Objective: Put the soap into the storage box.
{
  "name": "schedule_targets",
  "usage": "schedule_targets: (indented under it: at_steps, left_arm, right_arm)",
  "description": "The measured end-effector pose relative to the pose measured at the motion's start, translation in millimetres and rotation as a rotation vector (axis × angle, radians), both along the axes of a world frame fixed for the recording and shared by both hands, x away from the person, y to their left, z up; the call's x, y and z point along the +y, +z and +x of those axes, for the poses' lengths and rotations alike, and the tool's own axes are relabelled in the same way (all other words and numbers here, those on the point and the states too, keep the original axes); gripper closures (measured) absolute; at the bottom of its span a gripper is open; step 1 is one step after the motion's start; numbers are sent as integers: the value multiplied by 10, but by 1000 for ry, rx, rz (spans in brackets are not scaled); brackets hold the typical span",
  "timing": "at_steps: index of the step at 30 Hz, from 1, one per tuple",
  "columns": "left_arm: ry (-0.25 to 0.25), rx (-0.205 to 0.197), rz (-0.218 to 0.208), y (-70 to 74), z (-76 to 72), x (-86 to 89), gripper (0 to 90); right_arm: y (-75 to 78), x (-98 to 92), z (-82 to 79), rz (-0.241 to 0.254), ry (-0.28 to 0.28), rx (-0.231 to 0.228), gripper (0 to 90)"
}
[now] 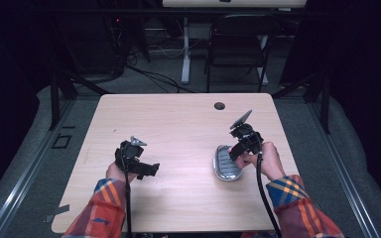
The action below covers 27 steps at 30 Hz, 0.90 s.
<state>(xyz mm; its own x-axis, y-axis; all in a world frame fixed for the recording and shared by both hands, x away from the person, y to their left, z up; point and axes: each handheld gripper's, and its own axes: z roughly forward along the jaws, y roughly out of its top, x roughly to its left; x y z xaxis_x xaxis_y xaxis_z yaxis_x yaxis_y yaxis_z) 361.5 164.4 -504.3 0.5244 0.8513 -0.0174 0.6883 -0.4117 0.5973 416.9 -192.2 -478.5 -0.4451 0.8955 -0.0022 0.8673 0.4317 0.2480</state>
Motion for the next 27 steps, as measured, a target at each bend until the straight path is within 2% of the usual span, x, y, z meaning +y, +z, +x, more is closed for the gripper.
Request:
schedule_targets:
  at_steps: [1,3,4,9,11,14,15,16,19,20,21,23,24,27]
  left_arm:
    - [0,0,0,0,0,0,2]
    - [0,0,-2,0,-1,1,2]
    - [1,-1,-5,0,-1,2,2]
    - [1,-1,-6,0,-1,1,2]
    - [-1,-1,-4,2,-2,2,2]
    - [-1,-1,-4,1,-1,2,2]
    - [-2,-1,-4,1,-1,2,2]
    - [-1,-1,-5,0,-1,2,2]
    - [0,-2,-6,0,-1,3,2]
    - [-1,-2,-6,0,-1,3,2]
    - [-1,-2,-6,0,-1,3,2]
    - [-2,-2,-4,1,0,2,2]
    - [-2,-2,-4,2,-1,1,2]
    - [-1,0,-3,3,-3,-3,2]
  right_arm:
    - [-3,17,18,-10,12,21,371]
    - [-35,57,25,-11,0,10,370]
    - [-34,69,38,-18,8,26,370]
    - [-78,128,52,-12,0,22,370]
    - [-95,159,71,-23,1,36,370]
    - [-145,187,75,-2,-24,30,369]
    - [-131,187,89,-28,-6,54,369]
    - [-155,199,81,-11,-32,37,368]
    - [-148,186,91,-9,-28,47,367]
    - [-144,172,87,12,-36,51,365]
    - [-144,172,87,12,-36,51,365]
    - [-128,149,68,68,-55,45,351]
    - [-95,137,68,70,-41,59,342]
    - [-42,142,45,83,-25,59,349]
